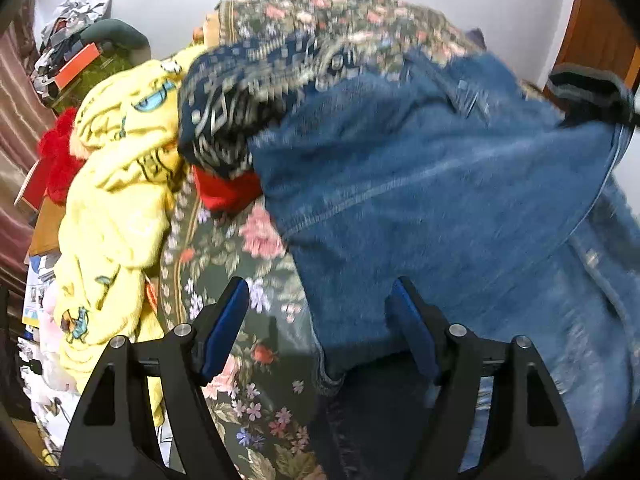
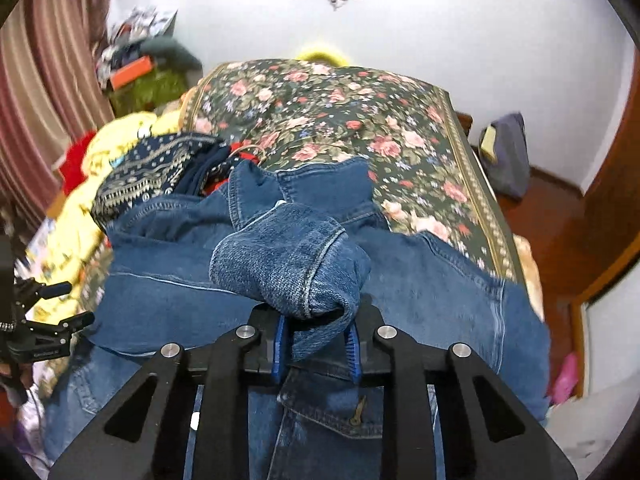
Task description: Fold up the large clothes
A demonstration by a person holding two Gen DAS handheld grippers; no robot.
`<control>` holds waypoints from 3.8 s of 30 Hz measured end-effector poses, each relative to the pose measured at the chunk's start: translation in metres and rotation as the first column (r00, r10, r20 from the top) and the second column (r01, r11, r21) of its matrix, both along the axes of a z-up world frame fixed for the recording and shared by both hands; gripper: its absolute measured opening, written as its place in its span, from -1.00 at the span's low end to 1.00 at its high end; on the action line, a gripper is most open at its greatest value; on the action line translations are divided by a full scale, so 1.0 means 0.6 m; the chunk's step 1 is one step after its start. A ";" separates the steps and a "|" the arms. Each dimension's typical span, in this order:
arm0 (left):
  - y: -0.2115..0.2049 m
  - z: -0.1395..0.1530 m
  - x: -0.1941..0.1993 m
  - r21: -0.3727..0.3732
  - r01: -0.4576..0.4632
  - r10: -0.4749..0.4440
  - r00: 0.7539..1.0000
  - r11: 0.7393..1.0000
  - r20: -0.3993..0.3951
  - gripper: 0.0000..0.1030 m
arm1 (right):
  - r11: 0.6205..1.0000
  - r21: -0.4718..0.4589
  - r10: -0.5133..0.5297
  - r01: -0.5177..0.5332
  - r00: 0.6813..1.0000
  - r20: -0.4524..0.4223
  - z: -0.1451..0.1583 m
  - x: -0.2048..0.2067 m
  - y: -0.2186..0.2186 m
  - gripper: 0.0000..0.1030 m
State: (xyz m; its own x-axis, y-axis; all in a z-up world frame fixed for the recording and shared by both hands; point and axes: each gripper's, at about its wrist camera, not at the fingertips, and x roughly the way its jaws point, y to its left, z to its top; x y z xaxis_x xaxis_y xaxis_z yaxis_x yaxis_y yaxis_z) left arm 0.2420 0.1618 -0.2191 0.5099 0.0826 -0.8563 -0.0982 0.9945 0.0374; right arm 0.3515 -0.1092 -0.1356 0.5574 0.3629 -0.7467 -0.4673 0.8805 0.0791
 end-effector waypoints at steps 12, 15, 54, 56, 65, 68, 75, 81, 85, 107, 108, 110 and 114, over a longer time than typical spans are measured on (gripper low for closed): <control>-0.072 -0.015 0.037 0.016 0.070 -0.069 0.997 0.997 -0.034 0.50 | 0.986 0.136 -0.088 0.092 0.995 -0.037 -0.010 0.005 -0.075 -0.60; -0.082 -0.027 0.037 0.042 0.076 -0.074 0.997 0.996 -0.037 0.53 | 0.978 0.159 -0.109 0.132 0.983 -0.147 -0.055 0.021 -0.101 -0.59; -0.192 0.090 0.085 -0.021 0.167 -0.164 0.978 0.986 0.126 0.72 | 0.731 0.200 -0.515 0.652 0.720 -0.466 -0.153 -0.028 -0.452 0.32; -0.201 0.080 0.086 -0.022 0.176 -0.173 0.979 0.984 0.108 0.72 | 0.704 0.217 -0.502 0.676 0.690 -0.520 -0.186 -0.023 -0.463 0.32; -0.206 0.049 0.081 0.003 0.172 -0.172 0.983 0.985 0.060 0.72 | 0.602 0.265 -0.535 0.753 0.627 -0.566 -0.232 0.017 -0.486 0.33; -0.197 0.042 0.080 -0.001 0.159 -0.159 0.986 0.987 0.050 0.72 | 0.604 0.239 -0.576 0.760 0.624 -0.529 -0.226 0.036 -0.477 0.24; -0.177 0.041 0.077 -0.011 0.134 -0.133 0.990 0.991 0.051 0.72 | 0.668 0.184 -0.627 0.721 0.678 -0.382 -0.168 0.041 -0.460 -0.65; -0.168 0.046 0.072 -0.030 0.126 -0.124 0.990 0.992 0.064 0.72 | 0.774 0.248 -0.556 0.582 0.813 -0.173 -0.053 0.027 -0.406 -0.78; -0.171 0.049 0.068 -0.034 0.132 -0.129 0.989 0.991 0.076 0.72 | 0.867 0.288 -0.407 0.407 0.911 -0.063 0.025 0.007 -0.330 -0.80; -0.158 0.028 0.039 -0.058 0.141 -0.139 0.989 0.988 0.048 0.72 | 0.972 0.179 -0.086 0.150 0.942 -0.324 -0.062 -0.052 -0.157 -0.01; -0.156 0.028 0.039 -0.063 0.138 -0.135 0.990 0.988 0.050 0.72 | 0.969 0.187 -0.100 0.162 0.948 -0.302 -0.048 -0.055 -0.165 0.10; -0.154 0.030 0.039 -0.075 0.131 -0.127 0.990 0.989 0.057 0.72 | 0.952 0.224 -0.145 0.209 0.951 -0.274 -0.028 -0.052 -0.193 0.22; -0.153 0.032 0.039 -0.090 0.126 -0.120 0.991 0.988 0.062 0.72 | 0.893 0.292 -0.255 0.343 0.919 -0.300 -0.030 -0.028 -0.242 0.34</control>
State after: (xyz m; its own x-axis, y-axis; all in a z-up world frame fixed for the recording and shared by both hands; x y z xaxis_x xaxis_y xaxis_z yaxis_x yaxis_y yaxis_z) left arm 0.2653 0.0701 -0.1996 0.5587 -0.0625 -0.8270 0.0258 0.9980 -0.0580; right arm 0.3346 -0.2544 -0.1534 0.4926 0.4592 -0.7393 -0.1124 0.8759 0.4691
